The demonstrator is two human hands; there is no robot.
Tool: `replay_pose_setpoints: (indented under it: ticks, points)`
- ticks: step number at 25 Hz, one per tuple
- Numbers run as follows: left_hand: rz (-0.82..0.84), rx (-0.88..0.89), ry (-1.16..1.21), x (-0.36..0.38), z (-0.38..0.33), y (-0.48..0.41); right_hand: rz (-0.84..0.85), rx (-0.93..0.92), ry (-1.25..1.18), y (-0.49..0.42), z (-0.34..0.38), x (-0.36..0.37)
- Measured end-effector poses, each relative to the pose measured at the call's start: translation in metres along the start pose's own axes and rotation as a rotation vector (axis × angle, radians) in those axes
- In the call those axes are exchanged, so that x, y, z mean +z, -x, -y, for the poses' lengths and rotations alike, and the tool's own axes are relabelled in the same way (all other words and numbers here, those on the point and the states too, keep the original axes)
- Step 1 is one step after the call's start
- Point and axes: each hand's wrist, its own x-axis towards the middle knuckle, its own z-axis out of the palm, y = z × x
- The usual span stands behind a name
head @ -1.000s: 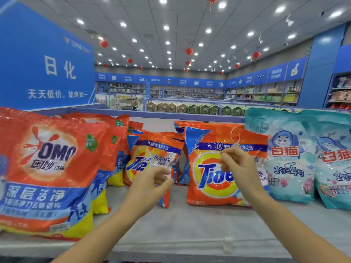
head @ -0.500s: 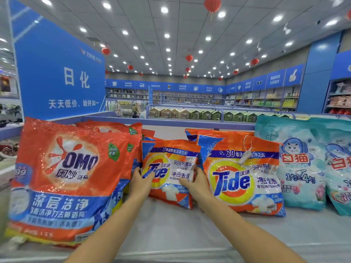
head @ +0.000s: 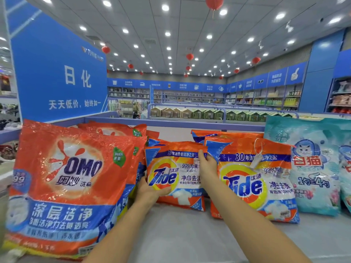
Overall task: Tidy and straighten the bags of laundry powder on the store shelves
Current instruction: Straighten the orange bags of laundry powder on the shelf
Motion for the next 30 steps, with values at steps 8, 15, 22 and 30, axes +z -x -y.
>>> replay_pose_setpoints:
  ticks: [8, 15, 22, 30]
  points:
    - [-0.155, -0.01, -0.217, 0.004, 0.013, -0.003, -0.01, 0.029, 0.039, -0.023, 0.003, 0.009]
    - [0.273, 0.21, -0.063, -0.026, -0.024, 0.066, 0.239, -0.077, 0.228, 0.049, 0.016, -0.018]
    - [-0.106, 0.906, -0.391, -0.164, -0.024, 0.128, 0.584, -0.219, 0.195, 0.146, 0.046, 0.051]
    - [-0.236, 0.506, -0.772, -0.227, 0.041, 0.109, 0.372, -0.251, 0.16, 0.153, 0.056, 0.131]
